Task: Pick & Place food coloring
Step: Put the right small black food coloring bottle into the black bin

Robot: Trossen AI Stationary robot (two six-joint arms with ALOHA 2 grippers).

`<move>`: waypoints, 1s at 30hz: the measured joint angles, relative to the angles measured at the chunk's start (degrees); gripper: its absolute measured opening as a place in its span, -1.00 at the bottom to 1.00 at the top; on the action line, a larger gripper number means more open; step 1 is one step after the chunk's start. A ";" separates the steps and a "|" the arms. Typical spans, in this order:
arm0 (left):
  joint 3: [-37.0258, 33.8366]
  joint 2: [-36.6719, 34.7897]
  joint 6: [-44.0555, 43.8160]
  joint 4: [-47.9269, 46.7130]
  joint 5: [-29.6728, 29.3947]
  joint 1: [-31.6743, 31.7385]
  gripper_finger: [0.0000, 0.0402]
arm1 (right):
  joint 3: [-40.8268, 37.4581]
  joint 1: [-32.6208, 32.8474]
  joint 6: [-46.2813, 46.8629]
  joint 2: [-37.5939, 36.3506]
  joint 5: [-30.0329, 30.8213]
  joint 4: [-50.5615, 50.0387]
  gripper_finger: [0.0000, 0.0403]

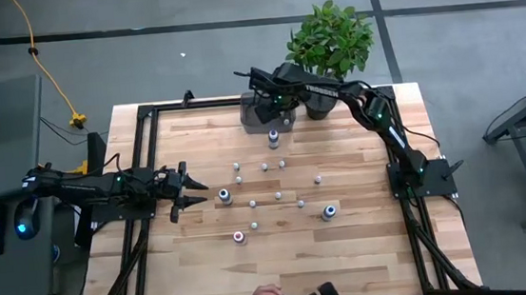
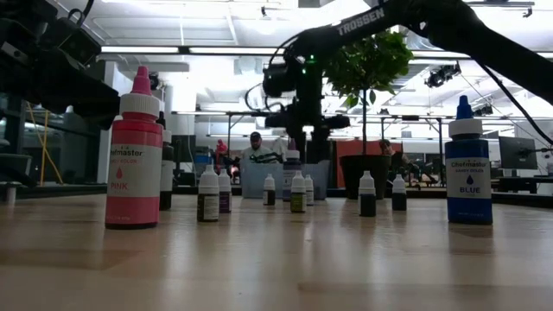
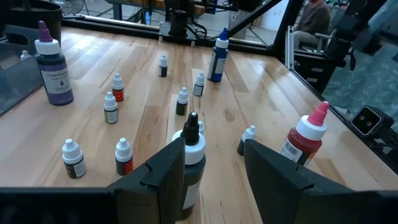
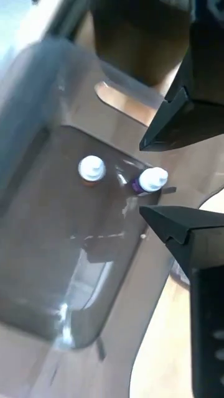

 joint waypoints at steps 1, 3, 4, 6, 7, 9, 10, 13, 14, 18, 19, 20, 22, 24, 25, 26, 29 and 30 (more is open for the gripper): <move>0.00 -0.02 0.00 0.00 0.00 -0.02 -0.19 | 1.22 0.03 -0.24 0.00 0.18 -0.62 -0.29; 0.00 -0.02 0.00 0.00 0.00 0.00 -0.19 | 3.67 0.28 -1.43 0.00 0.05 -1.27 -0.29; 0.00 -0.01 0.01 0.01 0.00 -0.02 -0.19 | 5.01 0.47 -2.22 0.00 -0.18 -1.53 -0.29; 0.00 0.00 0.02 0.00 0.00 -0.01 -0.19 | 7.99 1.15 -4.19 0.00 -1.09 -2.52 -0.29; 0.00 -0.01 0.00 0.00 0.00 -0.02 -0.19 | 9.37 1.65 -5.23 -0.04 -1.70 -3.02 -0.28; 0.00 -0.02 0.00 0.02 0.00 0.00 -0.19 | 8.02 2.69 -7.03 -2.05 -3.65 -1.53 -0.28; 0.00 0.00 0.00 0.00 0.00 -0.02 -0.19 | 6.96 3.26 -7.58 -3.04 -5.24 -1.16 -0.28; 0.00 -0.01 0.01 0.01 0.00 -0.01 -0.19 | 6.29 5.07 -9.56 -5.15 -8.21 -2.03 -0.28; 0.00 -0.02 0.01 0.00 0.00 -0.02 -0.19 | 6.31 5.73 -10.28 -5.77 -9.07 -2.56 -0.28; 0.00 0.00 0.00 0.00 0.00 -0.02 -0.19 | 6.29 8.17 -12.52 -7.96 -13.40 -4.16 -0.28; 0.00 0.00 0.02 0.00 0.00 -0.02 -0.19 | 6.29 8.72 -13.34 -8.44 -14.37 -4.47 -0.28; 0.00 -0.02 0.00 0.01 0.01 0.00 -0.19 | 6.29 9.39 -13.97 -8.88 -15.26 -4.83 -0.28; 0.00 0.00 0.00 0.00 0.00 -0.02 -0.19 | 6.29 10.70 -14.59 -9.67 -16.47 -5.71 -0.28; 0.00 -0.02 0.00 0.00 0.02 -0.01 -0.19 | 6.29 12.00 -14.61 -9.94 -16.72 -7.17 -0.28; 0.00 0.00 0.00 0.02 0.00 0.00 -0.19 | 6.29 12.61 -14.59 -9.97 -16.77 -8.38 -0.28; 0.00 -0.01 0.00 0.01 0.00 -0.01 -0.19 | 6.28 13.24 -14.47 -9.99 -16.75 -9.84 -0.28; 0.00 -0.01 0.01 0.00 0.02 -0.01 -0.19 | 6.14 15.23 -13.64 -10.05 -15.77 -14.89 -0.28; 0.00 -0.02 0.02 0.00 0.02 0.00 -0.19 | 5.88 15.80 -13.31 -10.14 -15.09 -16.05 -0.28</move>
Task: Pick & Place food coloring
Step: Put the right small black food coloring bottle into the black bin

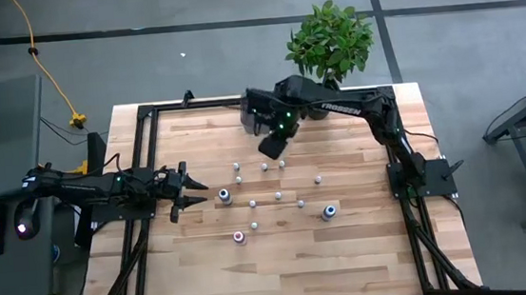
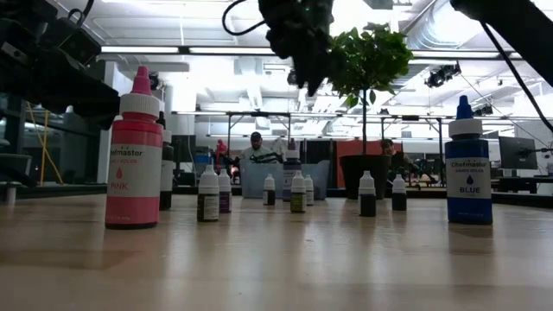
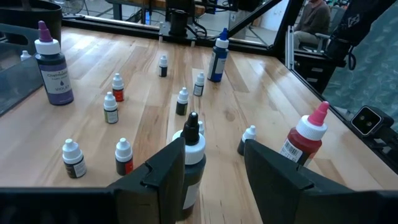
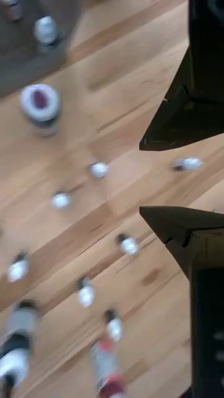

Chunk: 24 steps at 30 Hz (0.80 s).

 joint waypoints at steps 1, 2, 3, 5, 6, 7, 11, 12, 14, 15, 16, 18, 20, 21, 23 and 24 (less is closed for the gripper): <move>0.00 0.00 -0.02 0.00 0.00 -0.02 -0.19 | -0.55 0.52 0.27 -0.18 0.56 -0.25 -0.28; 0.00 0.02 -0.02 0.00 0.00 0.00 -0.19 | -1.68 0.89 0.85 -0.81 0.77 0.11 -0.28; 0.00 0.02 -0.01 0.00 0.00 0.00 -0.19 | -3.32 1.16 1.63 -1.50 0.34 0.48 -0.28; 0.00 0.02 -0.02 0.00 0.00 -0.01 -0.19 | -6.49 1.76 2.83 -3.40 0.42 0.81 -0.28; 0.00 0.02 -0.01 0.00 -0.01 -0.01 -0.19 | -8.57 2.02 3.53 -4.63 0.71 0.57 -0.28; 0.00 0.00 -0.01 0.00 0.00 0.00 -0.19 | -10.87 2.33 4.34 -6.06 1.59 0.47 -0.28; 0.00 0.00 -0.02 0.02 0.00 0.00 -0.19 | -22.81 3.04 8.32 -12.90 3.72 3.38 -0.28; 0.00 0.01 0.00 0.02 0.00 -0.02 -0.19 | -26.25 3.04 9.65 -15.30 4.07 5.05 -0.28; 0.00 0.01 -0.01 0.00 0.00 -0.01 -0.19 | -32.73 3.04 12.96 -19.85 4.53 8.67 -0.28; 0.00 0.01 -0.01 0.01 0.00 0.00 -0.19 | -35.99 2.99 14.58 -22.06 4.67 10.35 -0.28; 0.00 0.00 -0.01 0.02 0.00 0.00 -0.19 | -39.26 2.98 16.14 -24.07 4.73 12.06 -0.28; 0.00 0.00 -0.02 0.02 0.00 0.00 -0.19 | -45.34 2.91 19.34 -27.73 4.83 15.43 -0.28; 0.00 0.02 -0.02 0.02 0.00 -0.02 -0.19 | -50.96 2.94 22.38 -30.75 4.85 18.10 -0.28; 0.00 0.02 0.00 0.02 0.00 0.00 -0.19 | -53.57 3.15 23.68 -32.05 4.58 19.11 -0.28; 0.00 0.01 -0.02 0.02 0.00 -0.02 -0.19 | -58.09 3.70 25.77 -33.90 4.04 21.76 -0.28; 0.00 0.02 -0.01 0.02 0.00 -0.01 -0.19 | -60.04 4.00 26.67 -34.46 3.67 23.61 -0.28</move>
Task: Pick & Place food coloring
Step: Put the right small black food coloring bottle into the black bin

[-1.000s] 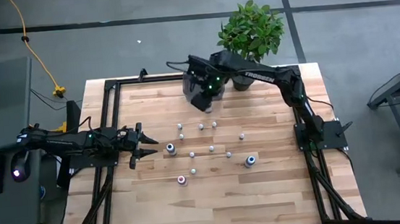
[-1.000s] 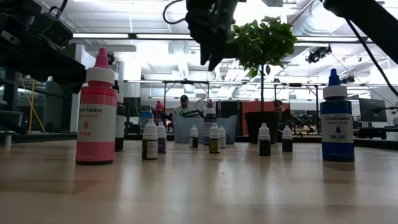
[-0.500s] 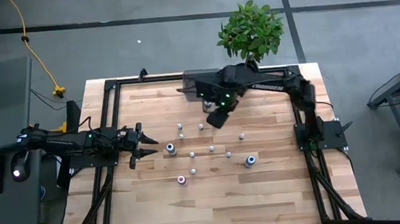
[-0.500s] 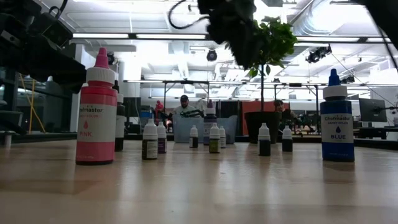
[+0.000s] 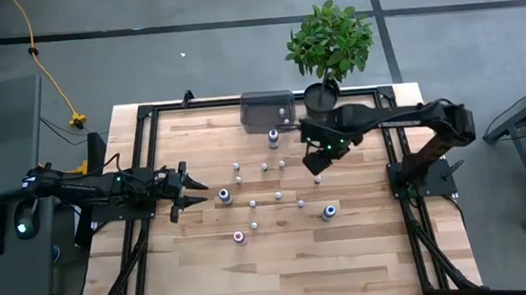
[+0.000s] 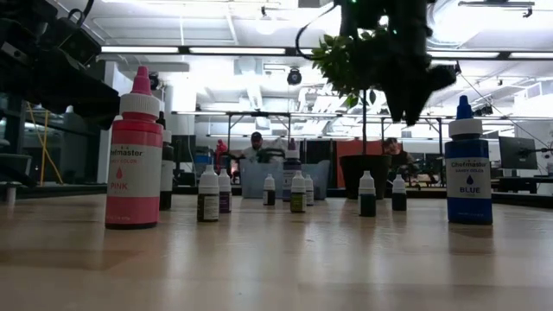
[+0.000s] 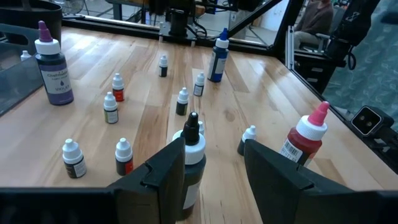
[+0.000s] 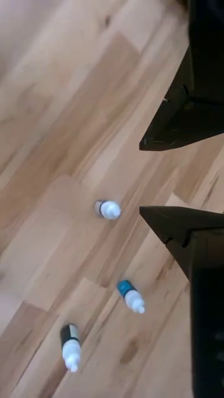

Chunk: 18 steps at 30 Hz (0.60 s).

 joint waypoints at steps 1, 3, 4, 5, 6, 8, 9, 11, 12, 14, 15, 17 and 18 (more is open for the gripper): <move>0.00 -0.01 -0.01 -0.01 0.00 0.00 -0.19 | -1.72 0.32 0.98 -0.41 -0.53 1.66 -0.28; 0.00 0.00 0.01 -0.02 -0.02 0.01 -0.19 | -4.67 0.92 3.33 -0.79 -0.95 4.86 -0.28; 0.00 -0.02 -0.01 -0.01 -0.01 0.00 -0.19 | -5.70 1.09 4.38 -0.86 -1.04 6.22 -0.28; 0.00 -0.02 0.01 0.00 -0.01 0.01 -0.19 | -6.57 1.31 5.50 -0.88 -1.02 7.29 -0.28; 0.00 -0.02 0.00 -0.01 0.00 0.00 -0.19 | -7.41 1.37 6.53 -0.88 -0.80 7.79 -0.28; 0.00 0.00 0.01 0.00 -0.01 -0.01 -0.19 | -8.65 1.64 8.39 -0.88 0.46 8.03 -0.28; 0.00 -0.02 0.00 0.00 -0.02 -0.01 -0.19 | -9.01 1.76 9.18 -0.88 1.43 8.07 -0.28; 0.00 -0.02 -0.01 0.00 -0.02 0.01 -0.19 | -9.31 2.00 9.98 -0.88 2.77 8.42 -0.28; 0.00 -0.02 -0.01 -0.01 -0.01 0.00 -0.19 | -9.50 2.13 10.26 -0.88 3.18 9.07 -0.28; 0.00 -0.01 0.00 -0.01 -0.01 0.00 -0.19 | -9.95 2.65 10.47 -0.86 3.38 9.74 -0.27; 0.00 -0.02 0.01 0.00 -0.02 -0.01 -0.19 | -10.17 2.96 10.48 -0.82 3.29 10.46 -0.26; 0.00 -0.02 -0.01 0.00 -0.01 0.00 -0.19 | -10.60 3.52 10.72 -0.79 3.14 12.98 -0.21; 0.00 -0.02 0.00 0.00 -0.02 -0.01 -0.19 | -10.72 3.76 11.01 -0.76 3.12 13.31 -0.18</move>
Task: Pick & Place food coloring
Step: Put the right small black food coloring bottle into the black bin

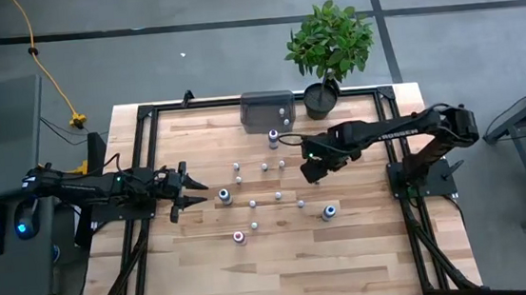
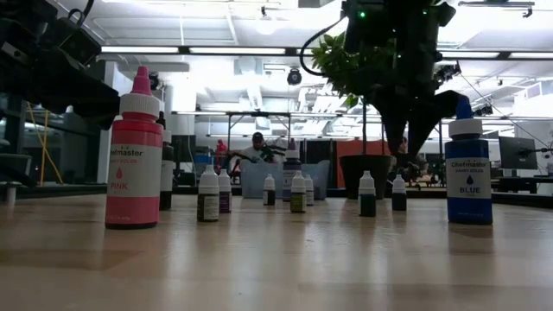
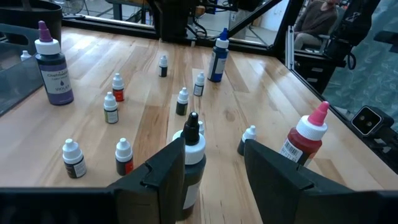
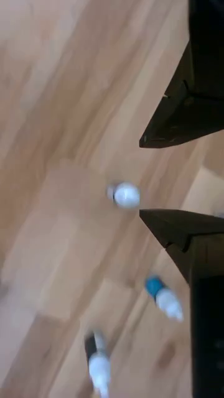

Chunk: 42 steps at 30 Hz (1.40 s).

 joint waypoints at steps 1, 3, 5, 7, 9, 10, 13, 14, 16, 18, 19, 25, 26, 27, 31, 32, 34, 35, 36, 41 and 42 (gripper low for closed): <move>0.00 0.00 -0.01 0.00 0.00 -0.01 -0.19 | -0.01 0.24 0.30 0.23 0.13 0.04 -0.14; 0.00 0.02 0.01 0.00 0.00 -0.01 -0.19 | -0.04 0.59 0.57 0.73 0.27 0.08 -0.06; 0.00 0.01 0.00 -0.01 0.00 0.01 -0.19 | -0.05 0.77 0.70 1.52 -0.28 0.97 0.02; 0.00 0.02 0.00 0.00 0.01 0.01 -0.19 | -0.04 0.78 0.74 2.25 -0.84 1.44 0.08; 0.00 0.00 0.00 -0.02 0.02 0.01 -0.19 | -0.04 0.79 0.74 3.47 -1.54 2.03 0.12; 0.00 0.02 0.01 -0.02 0.00 -0.01 -0.19 | -0.04 0.79 0.74 4.08 -1.96 2.61 0.13; 0.00 0.02 -0.01 -0.02 0.02 0.01 -0.19 | -0.04 0.79 0.68 5.43 -3.20 4.66 0.14; 0.00 0.01 0.01 -0.02 0.02 0.00 -0.19 | -0.04 0.79 0.74 5.78 -3.49 5.19 0.14; 0.00 0.01 0.01 -0.02 0.02 -0.01 -0.19 | -0.01 0.79 0.77 6.35 -3.85 5.38 0.14; 0.00 0.01 0.01 -0.02 0.02 0.01 -0.19 | -0.01 0.79 0.77 6.80 -3.87 5.12 0.13; 0.00 0.01 0.01 -0.02 0.02 0.01 -0.19 | -0.01 0.79 0.77 6.93 -3.88 5.04 0.13; 0.00 0.01 0.00 -0.02 0.02 0.00 -0.19 | -0.01 0.79 0.74 8.10 -3.92 5.04 0.09; 0.00 0.01 0.01 -0.02 0.01 0.01 -0.19 | -0.01 0.79 0.74 8.32 -3.94 5.08 0.08; 0.00 0.02 0.01 -0.02 0.02 0.01 -0.19 | -0.01 0.79 0.73 8.56 -4.09 5.14 0.07; 0.00 0.02 -0.01 -0.02 0.02 0.01 -0.19 | -0.01 0.75 0.47 9.29 -4.21 5.20 0.02; 0.00 0.02 0.01 -0.02 0.02 -0.01 -0.19 | -0.01 0.72 0.24 9.42 -4.21 5.34 0.01; 0.00 0.02 -0.01 -0.02 0.02 0.00 -0.19 | -0.01 0.72 0.15 9.46 -4.19 5.43 -0.02; 0.00 0.02 0.00 -0.02 0.02 0.00 -0.19 | -0.01 0.72 0.13 9.48 -4.08 5.44 -0.03; 0.00 0.01 0.00 -0.02 0.01 0.00 -0.19 | -0.01 0.72 0.13 9.48 -3.81 5.51 -0.04; 0.00 0.01 -0.01 -0.02 0.02 -0.01 -0.19 | 0.01 0.72 0.11 9.48 -3.64 5.82 -0.14; 0.00 0.02 0.00 -0.02 0.02 0.00 -0.19 | 0.01 0.72 0.11 9.48 -3.64 5.81 -0.16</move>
